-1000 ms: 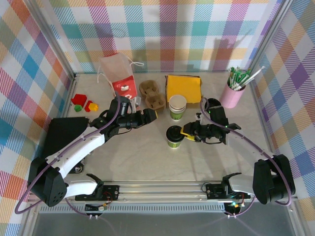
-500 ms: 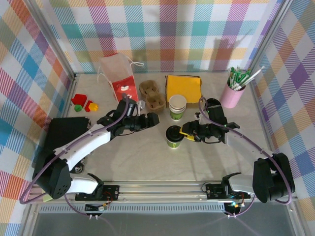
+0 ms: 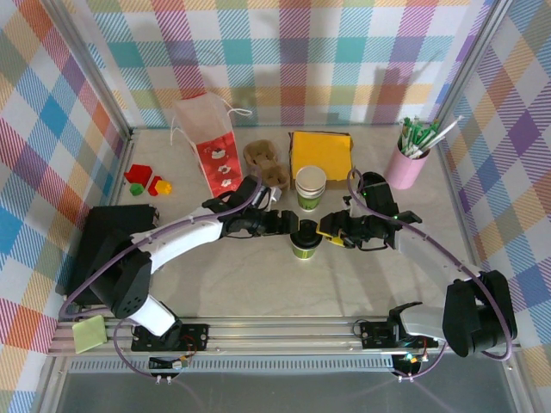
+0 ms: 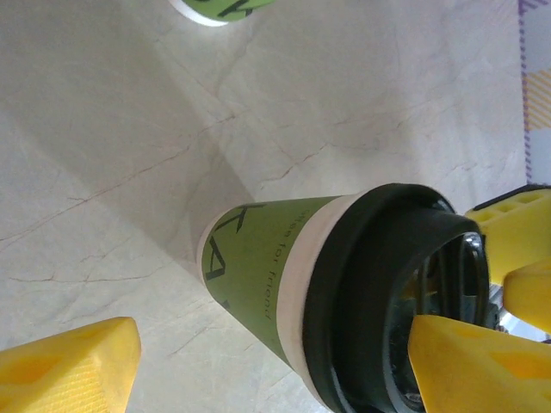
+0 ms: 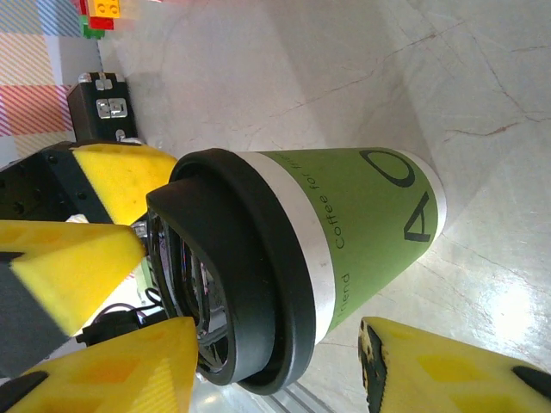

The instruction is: Pack the takeout coffee

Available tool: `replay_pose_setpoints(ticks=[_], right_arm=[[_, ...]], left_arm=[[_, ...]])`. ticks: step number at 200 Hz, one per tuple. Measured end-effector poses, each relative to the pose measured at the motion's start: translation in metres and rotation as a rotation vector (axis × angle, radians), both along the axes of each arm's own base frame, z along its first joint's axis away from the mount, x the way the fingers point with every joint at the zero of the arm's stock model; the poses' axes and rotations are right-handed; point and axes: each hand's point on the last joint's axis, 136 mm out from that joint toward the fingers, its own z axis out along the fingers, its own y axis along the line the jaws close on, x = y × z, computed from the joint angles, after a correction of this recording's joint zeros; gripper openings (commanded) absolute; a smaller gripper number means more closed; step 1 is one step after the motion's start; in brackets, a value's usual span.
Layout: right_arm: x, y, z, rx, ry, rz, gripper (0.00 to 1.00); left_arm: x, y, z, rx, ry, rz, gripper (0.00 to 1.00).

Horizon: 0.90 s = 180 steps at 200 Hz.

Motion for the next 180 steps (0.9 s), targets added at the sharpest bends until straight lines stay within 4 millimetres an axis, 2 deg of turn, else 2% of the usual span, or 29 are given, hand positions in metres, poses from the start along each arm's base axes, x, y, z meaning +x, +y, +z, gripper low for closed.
replay_pose_setpoints(ticks=[39, 72, 122, 180], right_arm=[[0.000, 0.000, 0.000, -0.002, 0.000, -0.001, 0.54], [0.001, 0.000, 0.000, -0.001, -0.003, -0.001, 0.53], [0.005, 0.002, 0.005, 0.005, -0.012, 0.002, 0.49], [0.016, -0.001, 0.015, -0.052, -0.076, 0.003, 0.54]], left_arm=[[-0.003, -0.011, -0.004, 0.002, 0.002, -0.046, 0.81], [-0.005, -0.011, -0.005, 0.010, -0.002, -0.057, 0.77], [-0.006, -0.010, -0.005, 0.017, -0.002, -0.063, 0.78], [-0.004, -0.010, -0.001, 0.021, -0.009, -0.061, 0.77]])
